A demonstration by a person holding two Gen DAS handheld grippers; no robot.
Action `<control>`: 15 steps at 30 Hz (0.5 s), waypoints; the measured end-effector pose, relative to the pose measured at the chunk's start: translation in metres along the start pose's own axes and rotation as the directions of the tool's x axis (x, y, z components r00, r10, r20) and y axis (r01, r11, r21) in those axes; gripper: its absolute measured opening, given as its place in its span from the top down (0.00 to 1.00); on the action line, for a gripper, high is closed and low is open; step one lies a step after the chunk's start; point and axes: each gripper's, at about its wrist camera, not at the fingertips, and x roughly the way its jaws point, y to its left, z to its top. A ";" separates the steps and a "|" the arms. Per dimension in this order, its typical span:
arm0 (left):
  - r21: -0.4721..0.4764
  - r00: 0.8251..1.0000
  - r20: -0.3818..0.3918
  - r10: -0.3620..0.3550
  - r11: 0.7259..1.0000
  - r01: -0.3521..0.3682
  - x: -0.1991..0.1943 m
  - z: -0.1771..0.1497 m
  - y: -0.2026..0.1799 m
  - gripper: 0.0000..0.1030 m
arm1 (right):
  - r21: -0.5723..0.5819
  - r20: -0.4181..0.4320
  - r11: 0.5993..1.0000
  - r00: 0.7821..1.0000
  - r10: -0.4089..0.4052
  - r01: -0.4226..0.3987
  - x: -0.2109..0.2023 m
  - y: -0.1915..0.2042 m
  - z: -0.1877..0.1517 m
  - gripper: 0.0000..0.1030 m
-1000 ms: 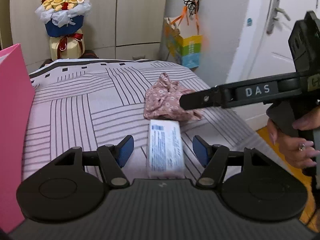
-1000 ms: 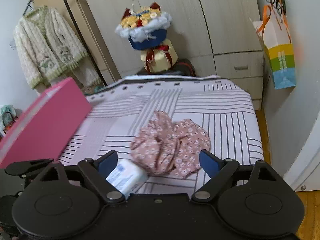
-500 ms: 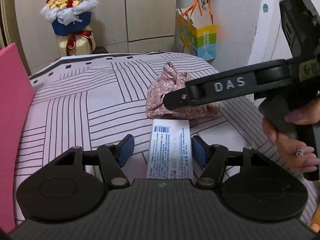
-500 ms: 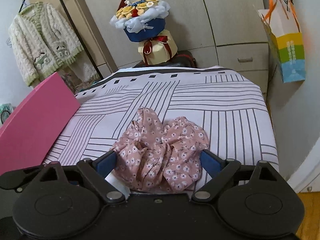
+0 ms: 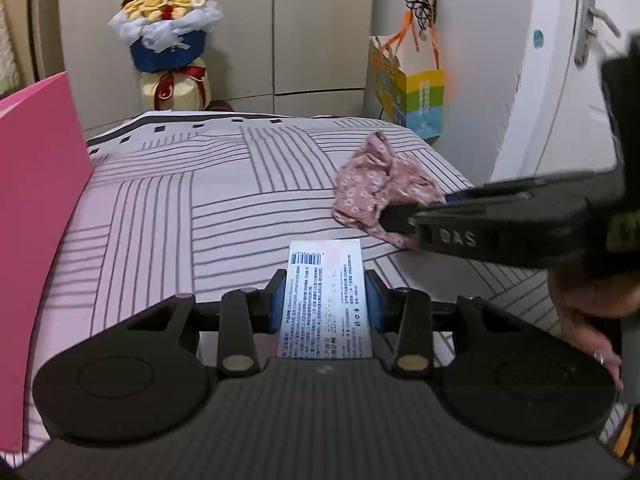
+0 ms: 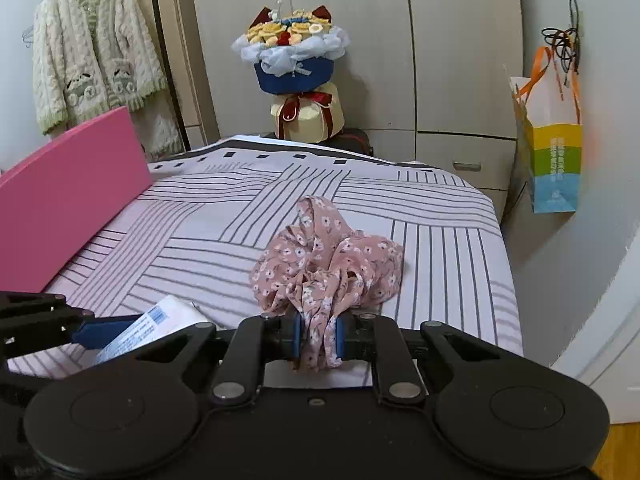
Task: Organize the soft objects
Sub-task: 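Grasp the white packet with the left tool while the right tool grasps the pink pouch, then carry the packet and pouch into the shoebox with both tools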
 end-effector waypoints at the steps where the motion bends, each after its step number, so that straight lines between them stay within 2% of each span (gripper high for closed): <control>1: -0.008 1.000 0.003 0.000 1.000 0.000 -0.003 -0.001 0.002 0.63 | 0.008 0.008 1.000 1.000 -0.005 0.005 -0.005 0.003 -0.003 0.82; 8: -0.085 0.999 0.020 -0.026 0.996 0.027 -0.029 -0.005 0.024 0.63 | 0.066 0.072 0.997 0.997 -0.039 0.034 -0.040 0.025 -0.023 0.82; 15: -0.153 0.997 0.011 -0.073 0.985 0.073 -0.057 -0.011 0.051 0.63 | 0.111 0.100 0.994 0.995 -0.010 -0.001 -0.069 0.046 -0.049 0.82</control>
